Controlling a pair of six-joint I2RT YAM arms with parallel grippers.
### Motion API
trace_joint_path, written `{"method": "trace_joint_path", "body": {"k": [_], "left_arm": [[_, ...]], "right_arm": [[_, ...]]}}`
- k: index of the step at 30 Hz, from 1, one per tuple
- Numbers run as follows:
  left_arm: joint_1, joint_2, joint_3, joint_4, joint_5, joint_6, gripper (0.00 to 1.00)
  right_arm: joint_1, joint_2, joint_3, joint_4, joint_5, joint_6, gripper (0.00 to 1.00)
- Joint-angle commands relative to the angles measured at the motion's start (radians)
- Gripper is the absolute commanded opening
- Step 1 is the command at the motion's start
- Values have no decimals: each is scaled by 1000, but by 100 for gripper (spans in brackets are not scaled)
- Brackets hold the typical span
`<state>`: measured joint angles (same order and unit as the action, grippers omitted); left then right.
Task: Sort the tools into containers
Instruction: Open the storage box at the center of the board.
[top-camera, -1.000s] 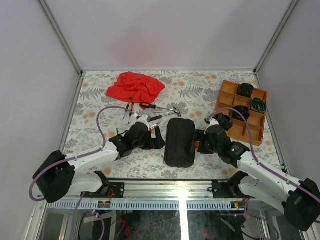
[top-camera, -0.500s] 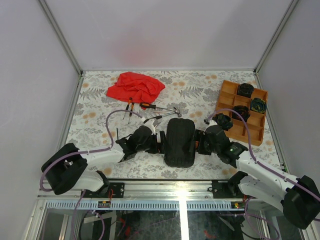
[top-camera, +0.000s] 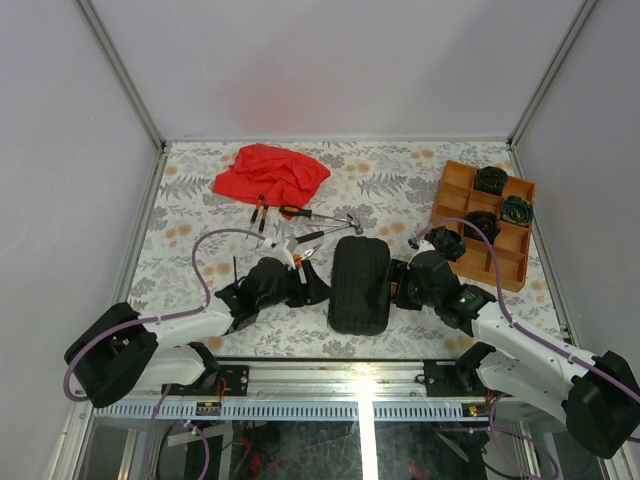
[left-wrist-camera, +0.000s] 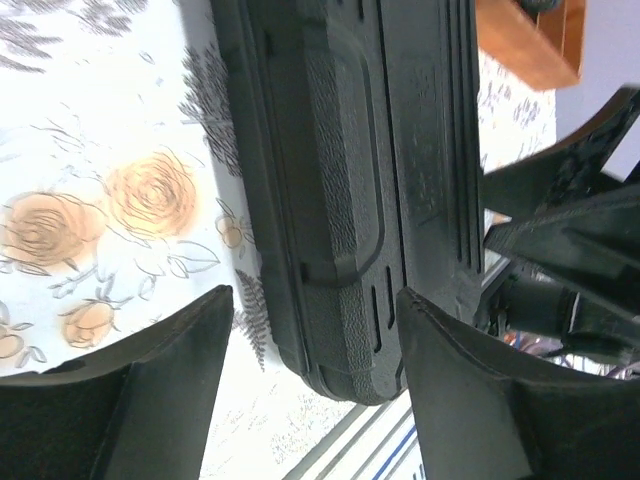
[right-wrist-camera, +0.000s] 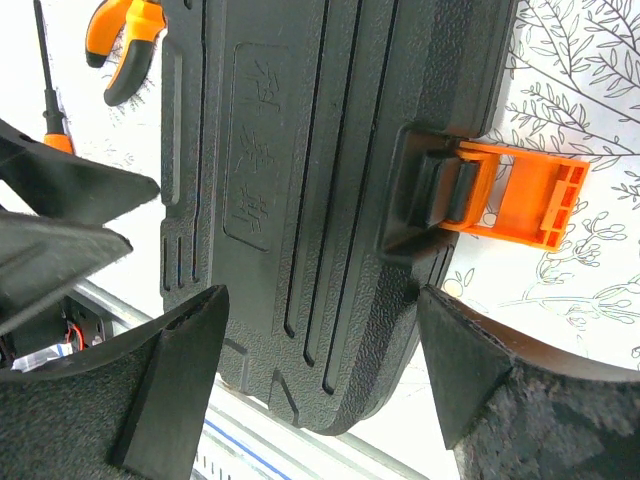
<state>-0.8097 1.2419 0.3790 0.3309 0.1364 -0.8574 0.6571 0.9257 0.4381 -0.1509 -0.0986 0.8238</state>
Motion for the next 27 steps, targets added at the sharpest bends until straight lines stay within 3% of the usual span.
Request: {"method": "trace_joint_path", "body": {"k": [1, 4, 8, 13, 19, 27], "left_arm": [[68, -49, -30, 73, -7, -21, 61], [97, -46, -32, 64, 8, -4, 47], [106, -51, -42, 73, -2, 4, 15], [109, -42, -35, 58, -26, 24, 0], [108, 34, -20, 50, -19, 37, 0], [103, 172, -25, 175, 62, 4, 0]], "right_arm": [[-5, -15, -1, 30, 3, 4, 82], [-5, -13, -2, 31, 5, 1, 82], [-5, -13, -2, 25, 11, -10, 82], [-5, -14, -2, 19, 24, -17, 88], [-5, -8, -1, 26, 20, -21, 88], [-5, -6, -1, 30, 17, -23, 89]]}}
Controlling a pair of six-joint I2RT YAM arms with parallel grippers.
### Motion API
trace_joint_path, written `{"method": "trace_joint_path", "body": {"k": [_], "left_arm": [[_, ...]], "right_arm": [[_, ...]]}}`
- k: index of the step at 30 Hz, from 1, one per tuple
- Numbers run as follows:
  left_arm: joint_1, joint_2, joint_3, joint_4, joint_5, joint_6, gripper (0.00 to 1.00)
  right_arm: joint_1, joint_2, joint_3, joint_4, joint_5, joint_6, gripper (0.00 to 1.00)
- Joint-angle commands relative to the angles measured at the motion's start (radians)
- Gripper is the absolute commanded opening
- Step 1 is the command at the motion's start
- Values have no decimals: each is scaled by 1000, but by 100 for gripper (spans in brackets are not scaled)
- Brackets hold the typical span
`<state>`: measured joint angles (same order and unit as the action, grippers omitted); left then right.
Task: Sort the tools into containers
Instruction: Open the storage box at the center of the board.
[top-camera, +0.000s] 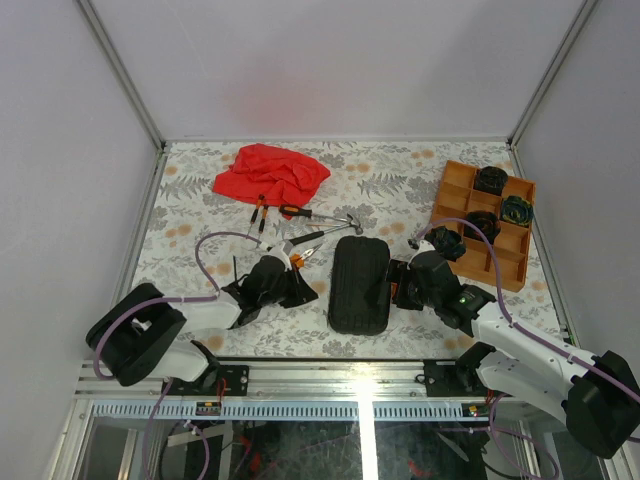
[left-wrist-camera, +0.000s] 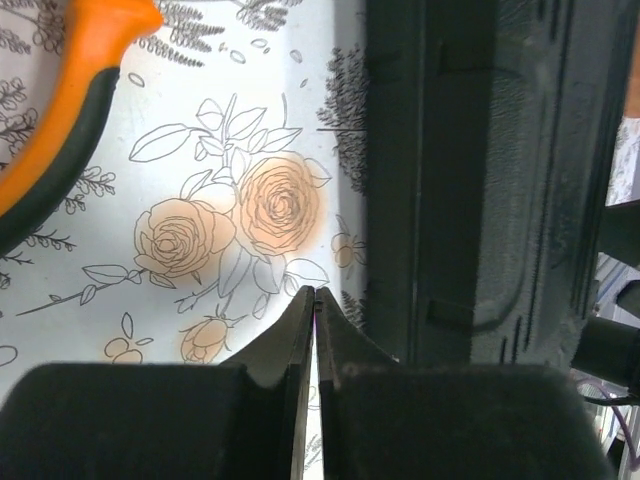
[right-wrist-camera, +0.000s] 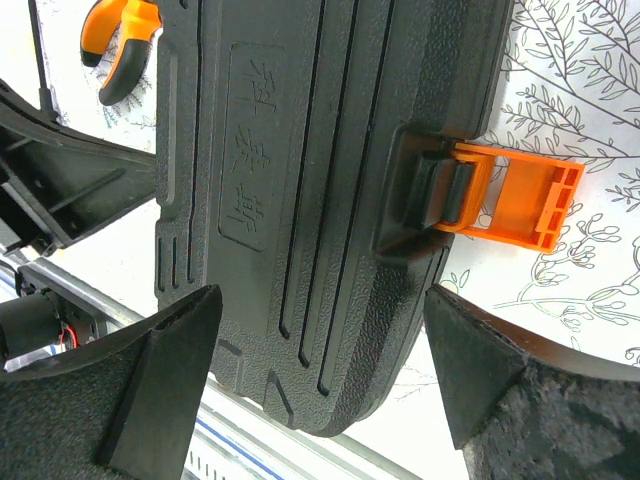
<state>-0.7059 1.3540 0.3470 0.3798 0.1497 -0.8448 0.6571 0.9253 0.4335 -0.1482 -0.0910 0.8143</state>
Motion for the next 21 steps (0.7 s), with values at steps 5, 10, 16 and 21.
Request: {"method": "trace_joint_path", "body": {"k": [5, 10, 16, 21], "left_arm": [[-25, 146, 36, 158, 65, -17, 0], [-60, 208, 48, 190, 67, -31, 0], [-70, 237, 48, 211, 72, -42, 0], [-72, 238, 58, 204, 71, -37, 0]], "right_arm": [[-5, -8, 5, 29, 5, -17, 89], [-6, -6, 21, 32, -15, -40, 89], [-5, -7, 33, 65, -74, -55, 89], [-5, -7, 51, 71, -111, -61, 88]]}}
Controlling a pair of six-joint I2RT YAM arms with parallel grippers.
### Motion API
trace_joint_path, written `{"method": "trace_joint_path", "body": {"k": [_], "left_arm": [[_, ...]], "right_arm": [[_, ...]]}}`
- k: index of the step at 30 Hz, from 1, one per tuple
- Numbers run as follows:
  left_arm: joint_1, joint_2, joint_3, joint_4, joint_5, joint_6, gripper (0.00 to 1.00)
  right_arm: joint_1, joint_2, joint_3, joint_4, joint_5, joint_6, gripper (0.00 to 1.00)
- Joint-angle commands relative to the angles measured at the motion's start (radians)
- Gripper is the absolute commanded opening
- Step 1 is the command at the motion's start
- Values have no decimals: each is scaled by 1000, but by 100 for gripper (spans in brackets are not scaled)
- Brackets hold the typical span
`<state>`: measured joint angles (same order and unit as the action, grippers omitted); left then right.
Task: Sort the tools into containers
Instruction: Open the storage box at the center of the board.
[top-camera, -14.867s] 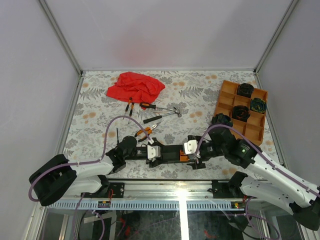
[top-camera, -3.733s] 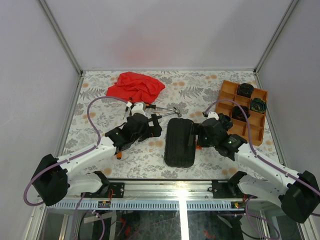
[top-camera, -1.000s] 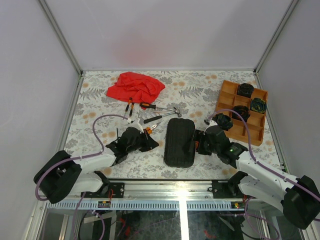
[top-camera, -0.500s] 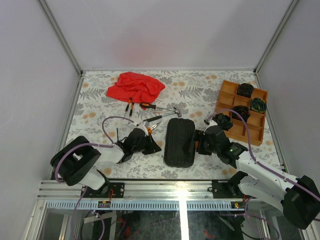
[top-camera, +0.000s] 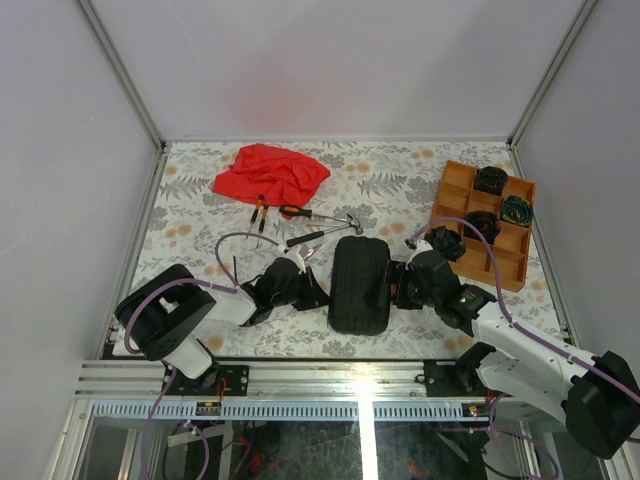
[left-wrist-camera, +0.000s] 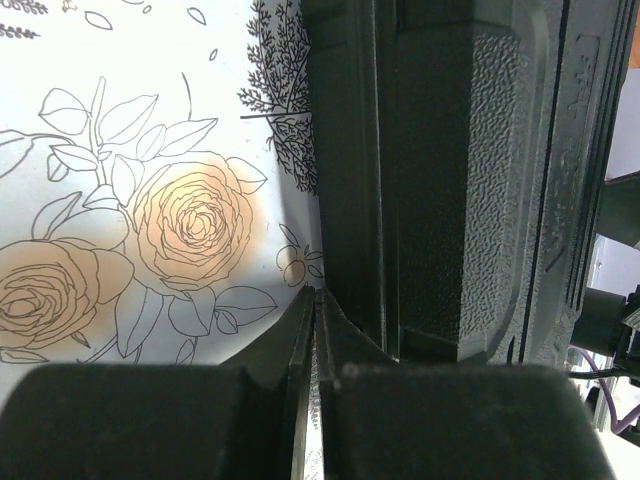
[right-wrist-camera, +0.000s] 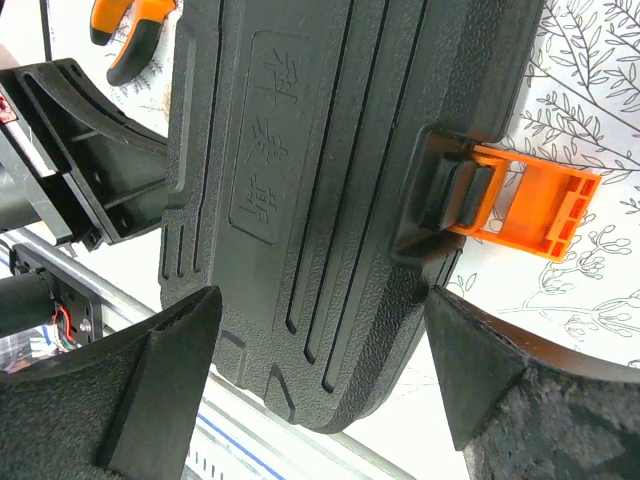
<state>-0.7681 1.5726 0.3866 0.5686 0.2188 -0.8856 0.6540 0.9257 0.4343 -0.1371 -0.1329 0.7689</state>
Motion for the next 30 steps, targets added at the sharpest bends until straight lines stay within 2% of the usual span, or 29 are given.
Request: {"method": "trace_joint_path", "body": {"k": [1, 30], "left_arm": [[-12, 22, 21, 14, 1, 5, 0], [-26, 66, 70, 7, 16, 20, 0]], "right_arm": [[-2, -11, 54, 59, -73, -16, 88], [-2, -61, 147, 38, -136, 0, 88]]}}
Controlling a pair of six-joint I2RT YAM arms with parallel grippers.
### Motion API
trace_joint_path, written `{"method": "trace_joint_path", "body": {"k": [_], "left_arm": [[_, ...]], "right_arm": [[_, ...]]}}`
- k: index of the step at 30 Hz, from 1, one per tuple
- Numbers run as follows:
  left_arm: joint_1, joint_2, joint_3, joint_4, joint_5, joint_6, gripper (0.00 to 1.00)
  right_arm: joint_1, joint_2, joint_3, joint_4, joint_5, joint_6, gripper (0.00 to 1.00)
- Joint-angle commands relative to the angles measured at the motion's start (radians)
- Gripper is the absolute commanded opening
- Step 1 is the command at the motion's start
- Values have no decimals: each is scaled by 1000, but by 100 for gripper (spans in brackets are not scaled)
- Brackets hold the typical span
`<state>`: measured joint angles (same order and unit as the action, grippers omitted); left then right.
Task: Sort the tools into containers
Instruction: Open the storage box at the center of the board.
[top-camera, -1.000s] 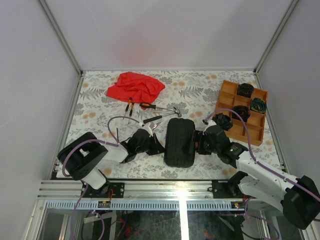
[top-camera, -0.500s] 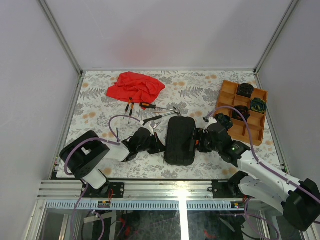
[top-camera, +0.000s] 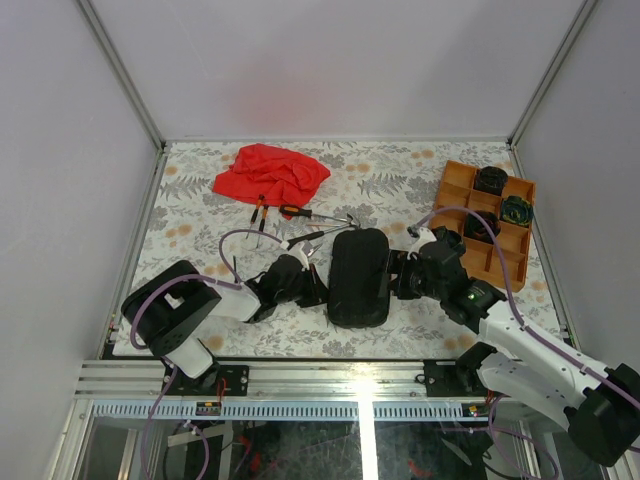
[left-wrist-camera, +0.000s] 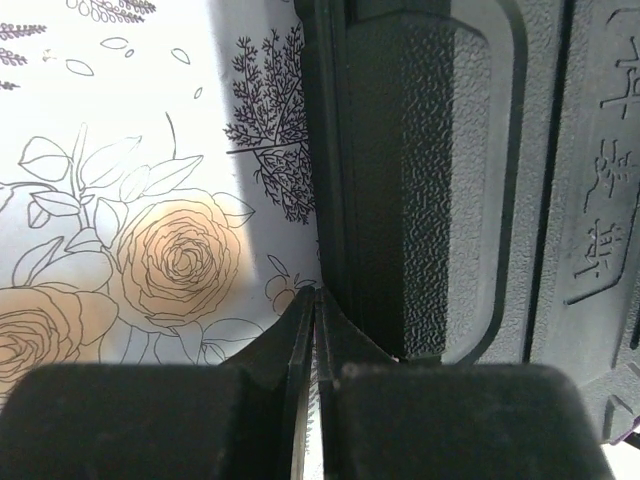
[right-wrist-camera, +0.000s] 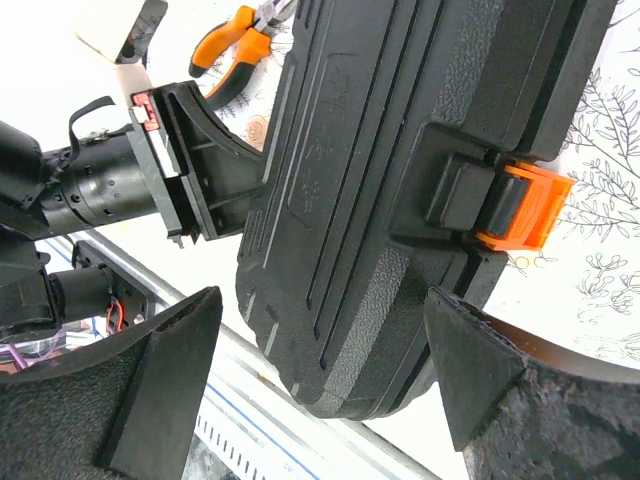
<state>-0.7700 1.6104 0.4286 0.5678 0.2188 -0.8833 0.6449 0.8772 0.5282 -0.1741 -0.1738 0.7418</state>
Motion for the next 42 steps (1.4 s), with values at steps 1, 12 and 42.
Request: {"method": "trace_joint_path", "body": {"k": [1, 12, 42], "left_arm": [[-25, 29, 28, 8, 16, 18, 0], [-25, 26, 20, 46, 33, -7, 0], [-27, 38, 53, 48, 64, 6, 0]], "right_arm": [[7, -15, 55, 72, -94, 27, 88], [7, -20, 56, -3, -11, 15, 87], [7, -11, 125, 105, -154, 88, 86]]}}
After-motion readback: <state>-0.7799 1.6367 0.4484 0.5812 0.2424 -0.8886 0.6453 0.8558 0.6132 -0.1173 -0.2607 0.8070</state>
